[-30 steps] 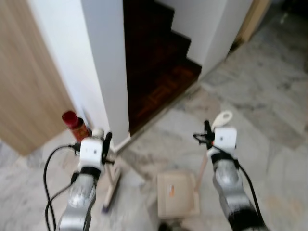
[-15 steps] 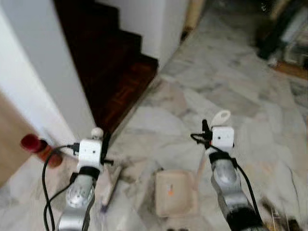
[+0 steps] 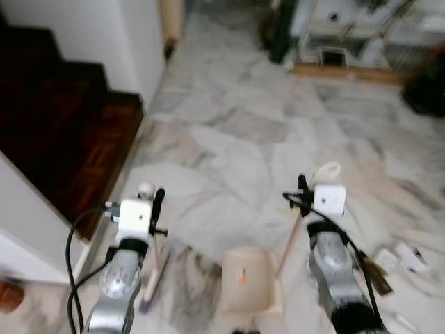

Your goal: Sweep floor

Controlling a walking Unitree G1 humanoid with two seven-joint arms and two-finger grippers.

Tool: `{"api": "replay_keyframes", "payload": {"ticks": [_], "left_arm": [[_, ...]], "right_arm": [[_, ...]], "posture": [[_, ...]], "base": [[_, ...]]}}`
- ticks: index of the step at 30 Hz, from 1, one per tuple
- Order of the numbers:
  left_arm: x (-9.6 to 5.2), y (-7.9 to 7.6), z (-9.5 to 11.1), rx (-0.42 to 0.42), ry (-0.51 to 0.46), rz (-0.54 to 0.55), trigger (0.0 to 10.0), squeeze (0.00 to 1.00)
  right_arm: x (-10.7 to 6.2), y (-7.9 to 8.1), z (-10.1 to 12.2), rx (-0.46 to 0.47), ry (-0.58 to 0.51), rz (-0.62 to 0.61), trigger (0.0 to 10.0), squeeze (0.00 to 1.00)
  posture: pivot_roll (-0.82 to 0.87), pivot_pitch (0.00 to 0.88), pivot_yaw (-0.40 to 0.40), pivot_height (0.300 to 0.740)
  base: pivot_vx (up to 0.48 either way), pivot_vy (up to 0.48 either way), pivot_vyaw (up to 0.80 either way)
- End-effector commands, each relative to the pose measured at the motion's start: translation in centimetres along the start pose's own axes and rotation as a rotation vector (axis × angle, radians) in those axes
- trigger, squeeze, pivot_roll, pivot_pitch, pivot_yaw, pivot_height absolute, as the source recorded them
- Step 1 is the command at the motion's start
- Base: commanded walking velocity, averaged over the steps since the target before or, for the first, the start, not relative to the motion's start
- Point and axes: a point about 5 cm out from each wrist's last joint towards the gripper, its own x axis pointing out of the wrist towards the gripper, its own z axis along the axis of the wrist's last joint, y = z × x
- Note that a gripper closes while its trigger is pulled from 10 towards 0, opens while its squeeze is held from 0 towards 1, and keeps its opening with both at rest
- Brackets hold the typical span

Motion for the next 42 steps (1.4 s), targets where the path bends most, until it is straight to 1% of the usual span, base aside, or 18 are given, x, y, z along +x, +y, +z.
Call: {"api": "replay_keyframes", "payload": {"ticks": [1, 3, 10, 29, 37, 38, 41, 42], "left_arm": [[0.0, 0.2, 0.2, 0.008, -0.016, 0.013, 10.0, 0.0], [0.1, 0.2, 0.2, 0.007, -0.016, 0.013, 10.0, 0.0], [0.1, 0.2, 0.1, 0.022, -0.01, 0.017, 10.0, 0.0], [0.1, 0.5, 0.1, 0.035, -0.008, 0.029, 10.0, 0.0], [0.1, 0.5, 0.2, 0.033, -0.01, 0.03, 10.0, 0.0], [0.1, 0.5, 0.2, 0.033, -0.01, 0.031, 10.0, 0.0], [0.1, 0.5, 0.2, 0.033, -0.011, 0.032, 10.0, 0.0], [0.1, 0.5, 0.2, 0.033, -0.011, 0.032, 10.0, 0.0]], "right_arm": [[0.3, 0.1, 0.6, 0.007, -0.03, 0.0, 10.0, 0.0], [0.3, 0.0, 0.6, 0.006, -0.031, 0.0, 10.0, 0.0], [0.4, 0.0, 0.8, 0.01, -0.04, 0.004, 10.0, 0.0], [0.2, 0.4, 0.9, 0.018, -0.053, 0.009, 10.0, 0.0], [0.5, 0.3, 1.7, 0.013, -0.085, 0.007, 10.0, 0.0], [0.7, 0.2, 2.5, 0.007, -0.124, 0.008, 10.0, 0.0], [0.9, 0.3, 3.6, -0.009, -0.173, 0.023, 10.0, 0.0], [0.9, 0.3, 3.6, -0.009, -0.173, 0.023, 10.0, 0.0]], "posture": [[0.1, 0.109, -0.023, 0.74], [0.1, 0.109, -0.023, 0.74], [0.1, 0.117, -0.024, 0.74], [0.1, 0.133, -0.021, 0.74], [0.1, 0.132, -0.023, 0.74], [0.1, 0.132, -0.023, 0.74], [0.1, 0.132, -0.022, 0.74], [0.1, 0.132, -0.022, 0.74]], "base": [[0.0, 0.0, -0.8], [0.0, 0.0, -0.8], [0.0, -0.035, 0.0], [0.0, -0.378, 0.0], [0.0, -0.376, 0.0], [0.0, -0.379, 0.0], [0.0, -0.376, 0.0], [0.0, -0.375, 0.0]]}}
